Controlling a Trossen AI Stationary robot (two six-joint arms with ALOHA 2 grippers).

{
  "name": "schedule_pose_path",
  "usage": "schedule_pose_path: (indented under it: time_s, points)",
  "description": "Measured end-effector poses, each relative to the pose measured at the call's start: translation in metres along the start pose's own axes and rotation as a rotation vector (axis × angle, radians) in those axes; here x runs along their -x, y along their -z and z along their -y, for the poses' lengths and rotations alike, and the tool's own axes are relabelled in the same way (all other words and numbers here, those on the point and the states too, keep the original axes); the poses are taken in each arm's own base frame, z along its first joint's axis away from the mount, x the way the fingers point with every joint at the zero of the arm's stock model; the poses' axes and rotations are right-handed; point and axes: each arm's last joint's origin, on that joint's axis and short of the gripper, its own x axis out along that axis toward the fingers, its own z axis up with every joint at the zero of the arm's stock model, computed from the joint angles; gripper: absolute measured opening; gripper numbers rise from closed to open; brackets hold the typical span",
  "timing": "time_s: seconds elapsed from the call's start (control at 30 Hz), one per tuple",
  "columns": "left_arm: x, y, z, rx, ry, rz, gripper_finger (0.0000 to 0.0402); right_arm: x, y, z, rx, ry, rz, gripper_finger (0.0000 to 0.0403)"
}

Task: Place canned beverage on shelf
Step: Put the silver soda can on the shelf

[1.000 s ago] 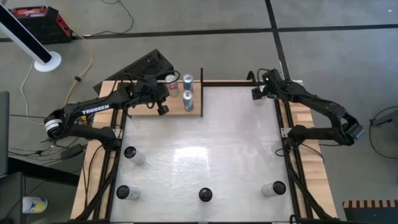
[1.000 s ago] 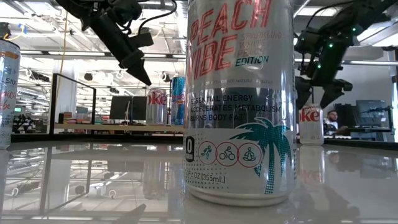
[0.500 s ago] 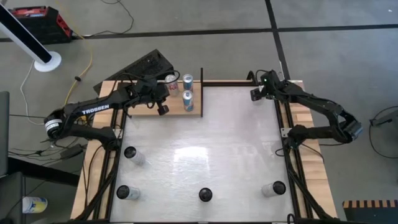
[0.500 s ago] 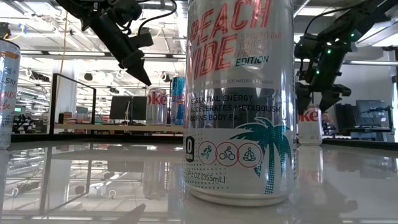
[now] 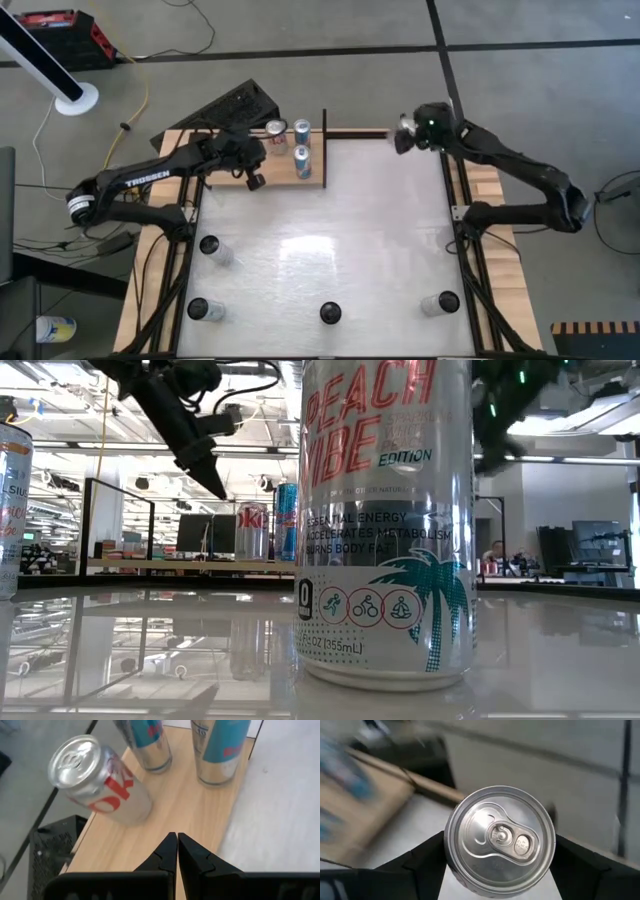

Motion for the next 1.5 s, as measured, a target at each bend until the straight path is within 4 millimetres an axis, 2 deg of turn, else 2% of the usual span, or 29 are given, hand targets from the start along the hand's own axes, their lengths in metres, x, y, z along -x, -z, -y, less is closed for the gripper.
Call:
schedule_pose_path:
  time_s: [0.17,0.27,0.37,0.53,0.7,0.9,1.03,1.27,1.5]
  points:
    - [0.019,0.003,0.003,0.016,-0.065,-0.012,0.0,0.039,-0.046,-0.055,0.11,-0.171,0.179,0.0316]
    - [0.031,0.005,0.003,0.032,-0.125,-0.015,0.0,0.045,-0.065,-0.099,0.186,-0.268,0.231,0.0316]
    - [0.038,0.008,0.002,0.056,-0.174,0.001,0.0,0.028,-0.078,-0.145,0.272,-0.328,0.219,0.0316]
    - [0.044,0.019,0.002,0.077,-0.222,-0.027,0.0,-0.021,-0.09,-0.215,0.392,-0.483,0.164,0.0316]
    - [0.05,0.028,-0.001,0.075,-0.358,-0.115,0.0,-0.058,-0.1,-0.258,0.444,-0.556,0.133,0.0316]
    - [0.055,0.033,-0.006,0.067,-0.501,-0.165,0.0,-0.112,-0.09,-0.284,0.473,-0.555,0.053,0.0316]
    - [0.055,0.033,-0.008,0.074,-0.508,-0.17,0.0,-0.135,-0.074,-0.285,0.466,-0.545,-0.014,0.0316]
    - [0.054,0.034,-0.009,0.075,-0.491,-0.171,0.0,-0.164,-0.061,-0.287,0.454,-0.566,-0.054,0.0316]
    - [0.054,0.034,-0.009,0.077,-0.483,-0.169,0.0,-0.179,-0.047,-0.286,0.48,-0.567,-0.13,0.0316]
